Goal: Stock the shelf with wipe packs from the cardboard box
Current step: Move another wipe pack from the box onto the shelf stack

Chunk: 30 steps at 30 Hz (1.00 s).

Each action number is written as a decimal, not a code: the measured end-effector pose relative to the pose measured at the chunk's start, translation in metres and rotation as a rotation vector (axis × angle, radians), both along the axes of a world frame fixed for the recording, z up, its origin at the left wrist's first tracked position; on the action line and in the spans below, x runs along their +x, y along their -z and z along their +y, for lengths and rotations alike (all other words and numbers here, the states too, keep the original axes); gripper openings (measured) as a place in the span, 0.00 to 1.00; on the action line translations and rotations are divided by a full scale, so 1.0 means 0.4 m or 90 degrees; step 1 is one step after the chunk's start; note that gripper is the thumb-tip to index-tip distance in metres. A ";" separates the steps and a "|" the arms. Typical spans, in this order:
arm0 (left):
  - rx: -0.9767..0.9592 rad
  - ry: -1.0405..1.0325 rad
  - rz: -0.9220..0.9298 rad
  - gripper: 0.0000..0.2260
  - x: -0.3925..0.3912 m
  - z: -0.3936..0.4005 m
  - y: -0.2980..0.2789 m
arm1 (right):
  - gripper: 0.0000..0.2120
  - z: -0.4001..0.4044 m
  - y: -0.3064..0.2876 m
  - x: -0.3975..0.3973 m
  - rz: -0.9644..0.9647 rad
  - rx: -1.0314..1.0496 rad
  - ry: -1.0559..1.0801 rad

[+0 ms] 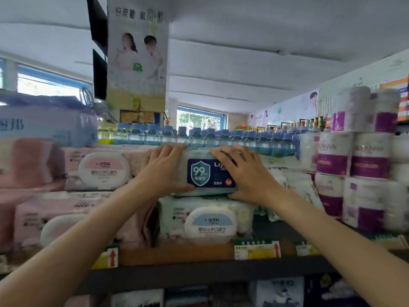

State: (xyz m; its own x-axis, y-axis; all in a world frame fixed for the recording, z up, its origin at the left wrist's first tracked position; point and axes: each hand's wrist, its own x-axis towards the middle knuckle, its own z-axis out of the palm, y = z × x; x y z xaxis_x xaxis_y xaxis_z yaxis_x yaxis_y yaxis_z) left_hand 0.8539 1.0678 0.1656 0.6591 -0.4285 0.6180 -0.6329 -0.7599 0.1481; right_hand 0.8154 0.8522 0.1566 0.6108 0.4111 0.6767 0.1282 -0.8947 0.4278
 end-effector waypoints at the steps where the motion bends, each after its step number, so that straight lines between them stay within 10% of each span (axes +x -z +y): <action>1: 0.019 -0.004 0.008 0.44 0.001 -0.003 -0.009 | 0.50 -0.011 -0.001 0.007 -0.003 -0.002 -0.016; 14: 0.186 -0.127 -0.033 0.43 -0.075 -0.050 -0.027 | 0.43 -0.017 -0.001 -0.060 0.147 0.092 0.044; 23: 0.113 0.184 -0.160 0.23 -0.265 -0.193 0.140 | 0.32 -0.056 0.146 -0.382 0.057 0.295 0.218; 30: 0.378 0.566 -0.085 0.19 -0.644 -0.470 0.427 | 0.11 -0.170 0.405 -0.958 0.204 0.523 0.515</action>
